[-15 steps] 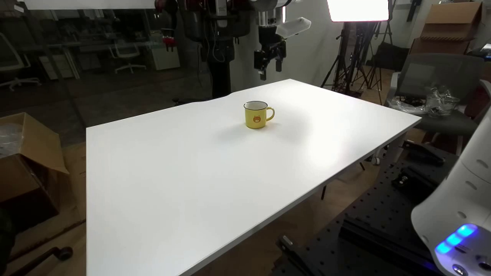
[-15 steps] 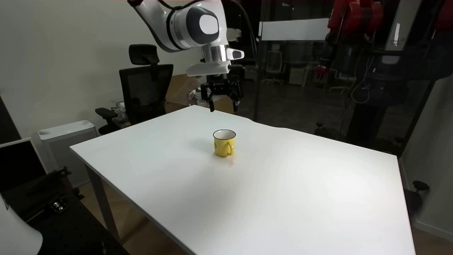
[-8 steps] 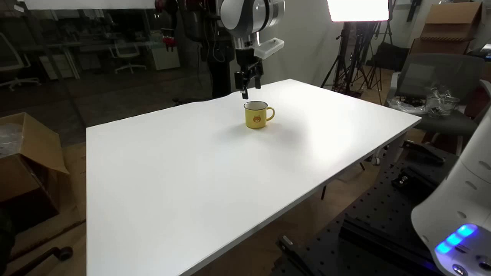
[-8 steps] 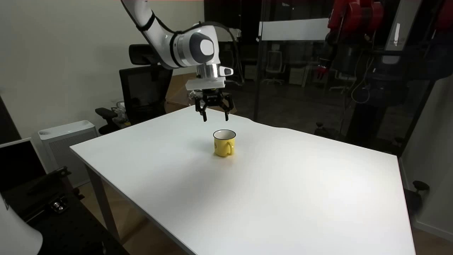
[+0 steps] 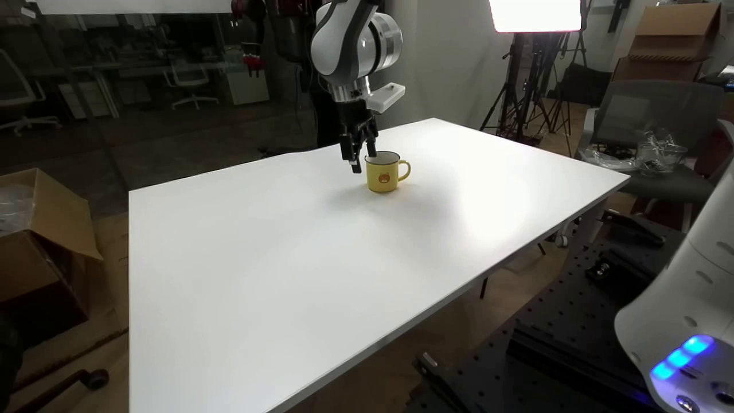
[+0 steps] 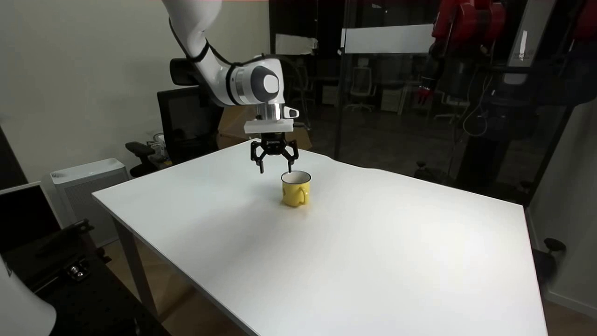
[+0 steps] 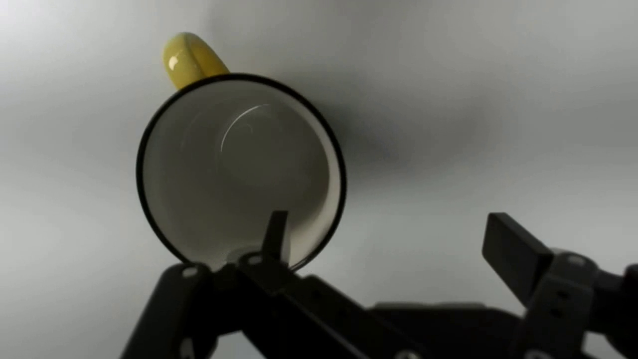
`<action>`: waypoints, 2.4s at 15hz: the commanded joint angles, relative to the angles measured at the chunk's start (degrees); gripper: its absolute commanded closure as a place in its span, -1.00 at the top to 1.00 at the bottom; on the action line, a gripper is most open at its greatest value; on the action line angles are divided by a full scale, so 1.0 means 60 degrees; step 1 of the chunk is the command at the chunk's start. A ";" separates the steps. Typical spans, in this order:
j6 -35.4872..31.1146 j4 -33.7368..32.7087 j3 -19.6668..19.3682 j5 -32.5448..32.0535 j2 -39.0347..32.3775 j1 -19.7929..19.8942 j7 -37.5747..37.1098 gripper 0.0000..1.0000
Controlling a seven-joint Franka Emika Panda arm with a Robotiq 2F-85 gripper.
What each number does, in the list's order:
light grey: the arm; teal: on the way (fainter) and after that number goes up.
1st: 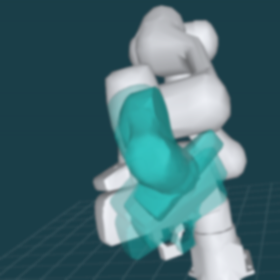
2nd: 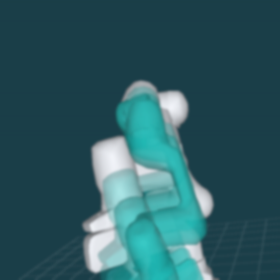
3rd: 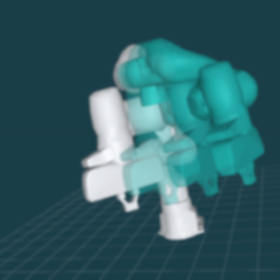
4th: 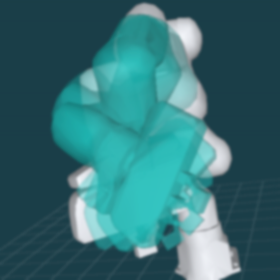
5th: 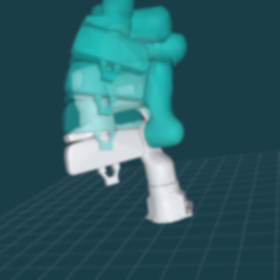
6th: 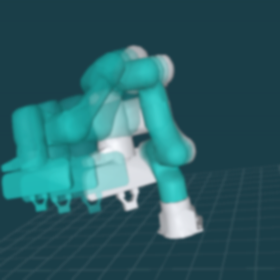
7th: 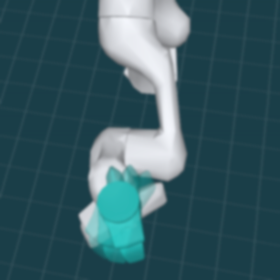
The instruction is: Slide the mug slightly to the left
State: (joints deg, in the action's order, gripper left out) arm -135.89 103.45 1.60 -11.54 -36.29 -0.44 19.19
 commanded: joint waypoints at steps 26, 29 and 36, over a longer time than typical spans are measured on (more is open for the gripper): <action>0.1166 -0.1569 0.0075 -0.0110 -0.0880 0.0182 0.0509 -0.95; 0.1342 -0.1788 0.0123 -0.0334 -0.0999 -0.0153 0.0493 -0.95; 0.1930 -0.2497 0.0239 -0.1261 -0.1556 -0.1233 0.0504 -0.95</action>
State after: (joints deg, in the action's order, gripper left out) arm -127.14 93.11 2.86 -16.47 -42.62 -5.41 22.55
